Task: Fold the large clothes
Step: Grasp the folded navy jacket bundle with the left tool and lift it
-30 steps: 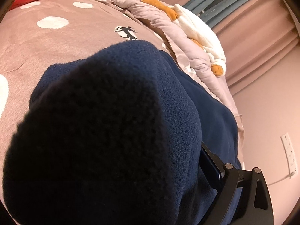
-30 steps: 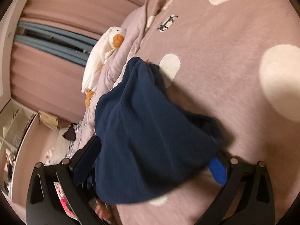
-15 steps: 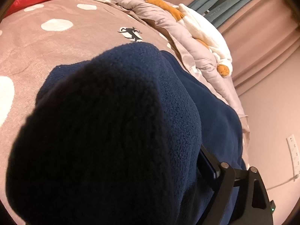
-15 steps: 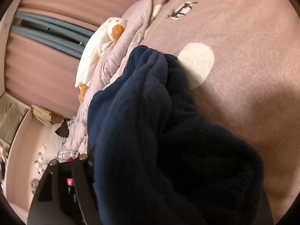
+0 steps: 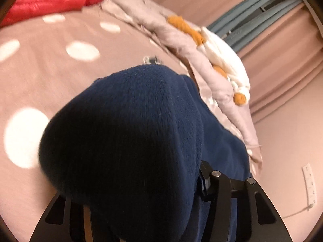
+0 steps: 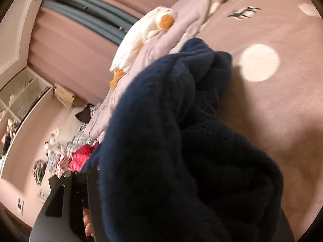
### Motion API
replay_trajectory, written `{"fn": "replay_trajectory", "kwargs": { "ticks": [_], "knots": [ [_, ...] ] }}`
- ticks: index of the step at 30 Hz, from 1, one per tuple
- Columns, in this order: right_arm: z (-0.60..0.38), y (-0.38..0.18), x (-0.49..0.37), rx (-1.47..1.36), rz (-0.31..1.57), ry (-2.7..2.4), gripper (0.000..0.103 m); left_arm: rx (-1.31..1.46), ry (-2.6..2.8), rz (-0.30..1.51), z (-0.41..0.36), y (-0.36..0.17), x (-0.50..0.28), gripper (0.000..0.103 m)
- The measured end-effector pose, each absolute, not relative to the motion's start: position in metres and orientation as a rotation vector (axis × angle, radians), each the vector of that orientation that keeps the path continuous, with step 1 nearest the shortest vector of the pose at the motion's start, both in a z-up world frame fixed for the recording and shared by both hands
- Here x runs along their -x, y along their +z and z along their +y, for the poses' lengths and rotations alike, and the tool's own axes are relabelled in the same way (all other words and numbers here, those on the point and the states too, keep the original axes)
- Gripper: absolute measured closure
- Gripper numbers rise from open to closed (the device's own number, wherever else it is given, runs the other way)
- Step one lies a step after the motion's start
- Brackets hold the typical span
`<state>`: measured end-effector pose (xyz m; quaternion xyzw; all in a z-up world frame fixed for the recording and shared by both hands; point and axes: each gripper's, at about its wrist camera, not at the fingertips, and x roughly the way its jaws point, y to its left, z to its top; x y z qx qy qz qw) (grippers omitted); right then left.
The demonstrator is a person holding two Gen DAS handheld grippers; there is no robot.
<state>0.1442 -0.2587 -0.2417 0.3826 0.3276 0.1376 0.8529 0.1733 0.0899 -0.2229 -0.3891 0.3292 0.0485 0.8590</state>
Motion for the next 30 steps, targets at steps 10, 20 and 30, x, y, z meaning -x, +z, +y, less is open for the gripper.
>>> {"fn": "replay_trajectory", "kwargs": {
  "ticks": [10, 20, 30],
  "knots": [
    [-0.266, -0.26, -0.152, -0.828, 0.853, 0.082, 0.018, 0.609, 0.156, 0.671, 0.064, -0.21, -0.169, 0.049],
    [-0.314, -0.244, -0.121, -0.958, 0.772, -0.083, 0.016, 0.492, 0.033, 0.55, 0.039, -0.168, -0.162, 0.049],
    [-0.346, -0.244, -0.09, -1.052, 0.737, -0.119, 0.015, 0.332, -0.189, 0.484, -0.033, -0.139, -0.153, 0.049]
  ]
}}
